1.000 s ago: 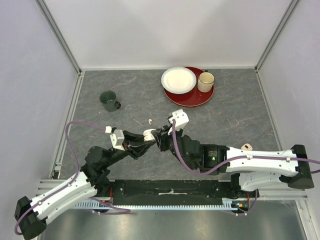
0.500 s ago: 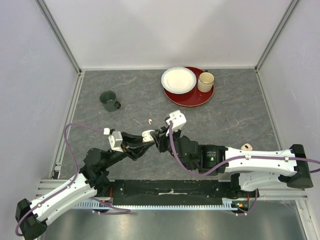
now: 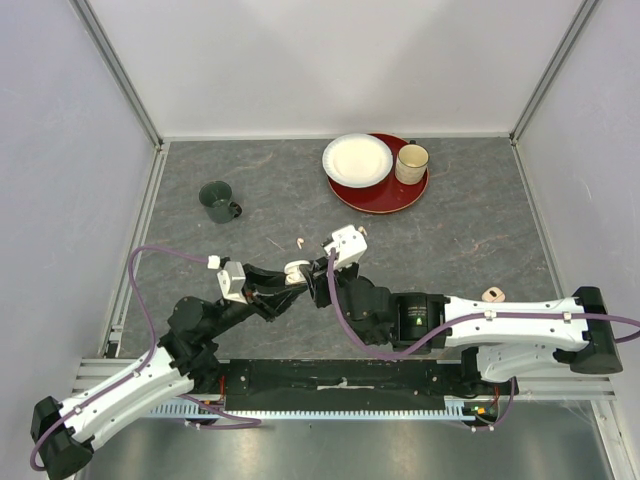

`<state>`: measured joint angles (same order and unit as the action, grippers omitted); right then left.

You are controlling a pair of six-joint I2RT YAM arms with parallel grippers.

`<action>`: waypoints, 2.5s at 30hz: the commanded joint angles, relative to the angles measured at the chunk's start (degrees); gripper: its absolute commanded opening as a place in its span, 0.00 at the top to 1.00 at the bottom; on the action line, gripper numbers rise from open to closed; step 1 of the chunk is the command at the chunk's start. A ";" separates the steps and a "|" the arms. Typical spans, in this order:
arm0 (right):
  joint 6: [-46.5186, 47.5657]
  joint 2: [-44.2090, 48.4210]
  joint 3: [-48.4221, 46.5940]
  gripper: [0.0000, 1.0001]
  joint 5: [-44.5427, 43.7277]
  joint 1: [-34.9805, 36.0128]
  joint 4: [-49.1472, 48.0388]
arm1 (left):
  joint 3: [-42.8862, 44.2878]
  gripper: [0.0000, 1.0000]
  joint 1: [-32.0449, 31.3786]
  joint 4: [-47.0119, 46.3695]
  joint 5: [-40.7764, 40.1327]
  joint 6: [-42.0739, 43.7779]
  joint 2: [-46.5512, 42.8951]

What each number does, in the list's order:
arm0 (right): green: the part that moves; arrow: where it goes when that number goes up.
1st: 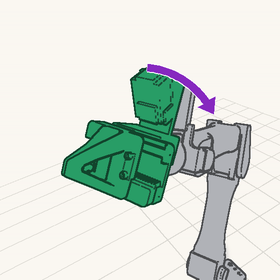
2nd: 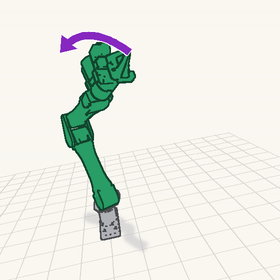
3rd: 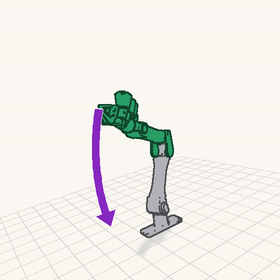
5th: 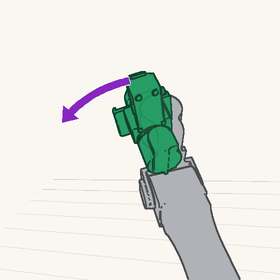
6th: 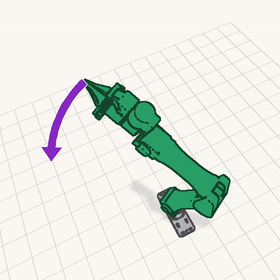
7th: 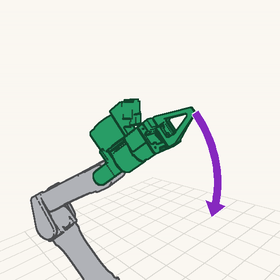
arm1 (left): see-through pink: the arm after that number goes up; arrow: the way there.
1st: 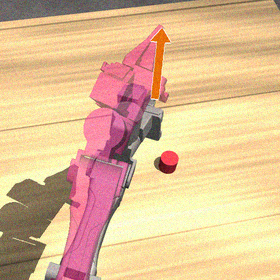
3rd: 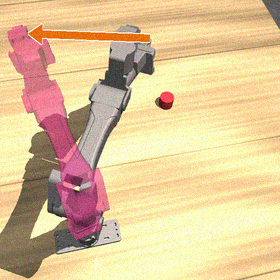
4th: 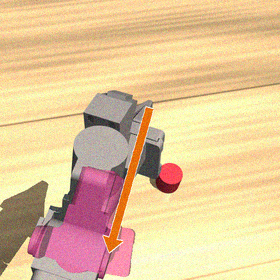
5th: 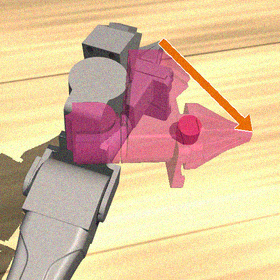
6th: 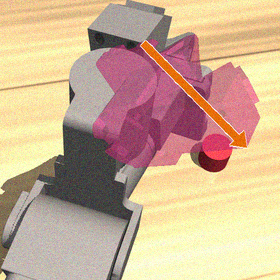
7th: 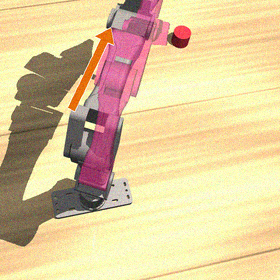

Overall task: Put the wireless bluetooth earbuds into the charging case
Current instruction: Place the earbud in the charging case.

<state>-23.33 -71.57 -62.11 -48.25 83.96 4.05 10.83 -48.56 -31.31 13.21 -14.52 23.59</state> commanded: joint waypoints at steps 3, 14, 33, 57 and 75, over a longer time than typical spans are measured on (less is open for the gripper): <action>0.83 -1.03 -1.61 1.00 0.52 1.73 2.27 | 0.07 0.98 0.22 -4.46 -5.48 -1.21 -1.62; 0.83 -1.03 -1.35 1.00 1.67 2.35 1.75 | 0.07 0.98 0.13 -4.73 -8.03 -1.56 -1.53; 1.97 -0.50 -5.56 1.00 -3.09 1.38 2.97 | -0.20 0.98 0.13 -2.10 2.69 3.00 -1.89; 2.94 -5.16 -16.56 1.00 8.26 0.41 22.39 | 0.77 0.98 0.13 2.13 2.08 5.73 -4.43; 2.50 -3.58 -17.26 1.00 7.64 0.32 24.07 | 0.60 0.98 0.22 1.87 1.29 6.18 -4.87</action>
<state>-20.34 -76.62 -76.99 -40.53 84.42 27.59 9.91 -48.51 -27.09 15.11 -10.50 19.00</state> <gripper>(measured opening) 0.253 0.353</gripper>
